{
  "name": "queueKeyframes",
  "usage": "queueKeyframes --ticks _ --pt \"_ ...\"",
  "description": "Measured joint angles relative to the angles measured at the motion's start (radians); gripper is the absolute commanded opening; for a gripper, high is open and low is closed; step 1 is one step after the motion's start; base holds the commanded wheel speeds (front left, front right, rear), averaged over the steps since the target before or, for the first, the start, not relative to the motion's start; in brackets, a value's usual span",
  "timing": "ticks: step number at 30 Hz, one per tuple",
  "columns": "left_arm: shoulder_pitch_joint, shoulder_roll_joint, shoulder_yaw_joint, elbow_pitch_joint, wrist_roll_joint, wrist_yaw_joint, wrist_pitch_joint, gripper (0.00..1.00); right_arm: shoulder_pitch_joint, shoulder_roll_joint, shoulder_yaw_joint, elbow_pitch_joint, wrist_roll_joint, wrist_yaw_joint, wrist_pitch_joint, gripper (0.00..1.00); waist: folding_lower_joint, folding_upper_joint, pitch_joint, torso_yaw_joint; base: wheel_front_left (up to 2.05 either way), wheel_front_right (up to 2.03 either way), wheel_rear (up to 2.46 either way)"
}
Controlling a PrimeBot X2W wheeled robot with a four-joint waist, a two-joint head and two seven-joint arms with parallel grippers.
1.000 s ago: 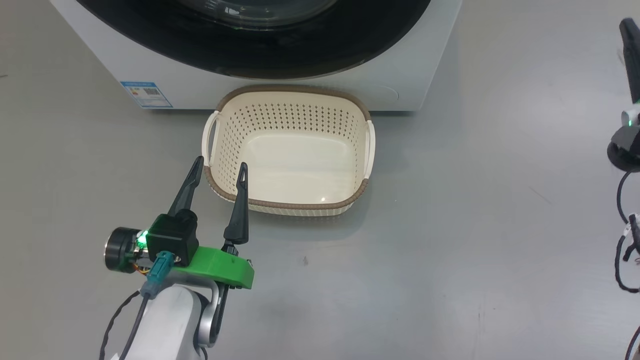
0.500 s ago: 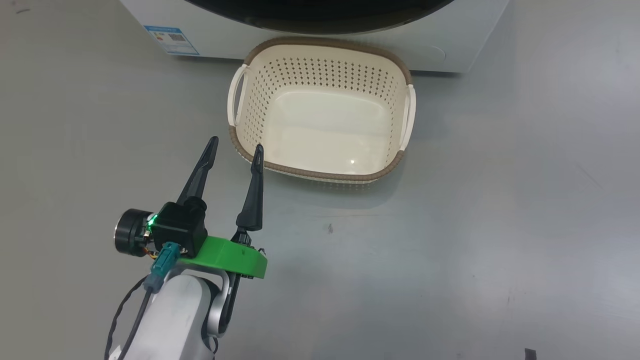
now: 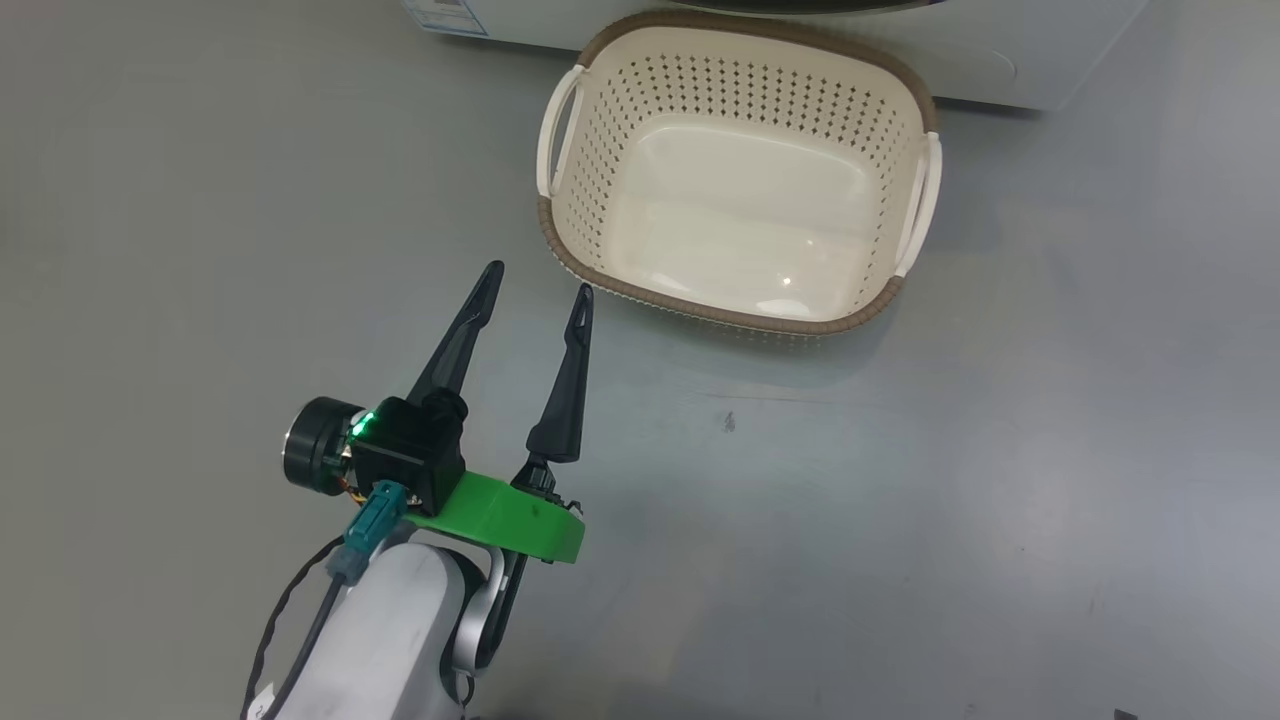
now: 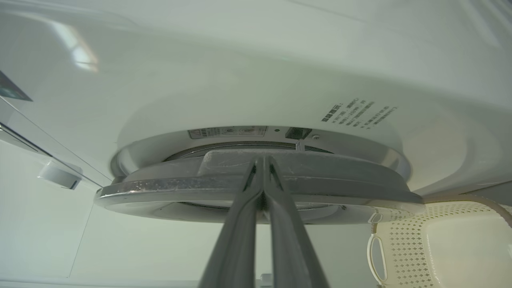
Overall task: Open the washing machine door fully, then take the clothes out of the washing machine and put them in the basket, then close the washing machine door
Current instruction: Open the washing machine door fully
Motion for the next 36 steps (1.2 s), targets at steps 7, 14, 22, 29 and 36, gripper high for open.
queueKeyframes --ticks 7,14,22,29,36 --pt "-0.001 0.0 -0.032 -0.017 -0.009 0.0 0.0 1.0 -0.088 -0.014 0.01 0.013 -0.016 -0.025 0.014 0.0 0.0 0.0 0.023 0.053 0.0 0.0 0.0" --pt "-0.002 -0.002 -0.041 -0.034 -0.014 0.0 0.0 1.0 -0.144 -0.034 0.011 0.048 -0.025 -0.038 0.016 0.0 -0.0001 0.0 0.05 0.097 0.0 0.0 0.0" --pt "-0.002 -0.004 -0.028 -0.039 -0.014 0.0 0.0 1.0 -0.184 -0.042 0.013 0.096 -0.024 -0.042 0.037 0.0 -0.0001 0.0 0.075 0.126 0.0 0.0 0.0" --pt "-0.002 -0.005 -0.02 -0.039 -0.014 0.0 0.0 1.0 -0.2 -0.052 0.012 0.126 0.012 -0.049 0.09 0.0 -0.0001 0.0 0.082 0.128 0.0 0.0 0.0" --pt "-0.002 -0.005 -0.013 -0.039 -0.01 0.0 0.0 1.0 -0.204 -0.072 0.011 0.148 0.036 -0.049 0.152 0.0 -0.0001 0.0 0.085 0.119 0.0 0.0 0.0"
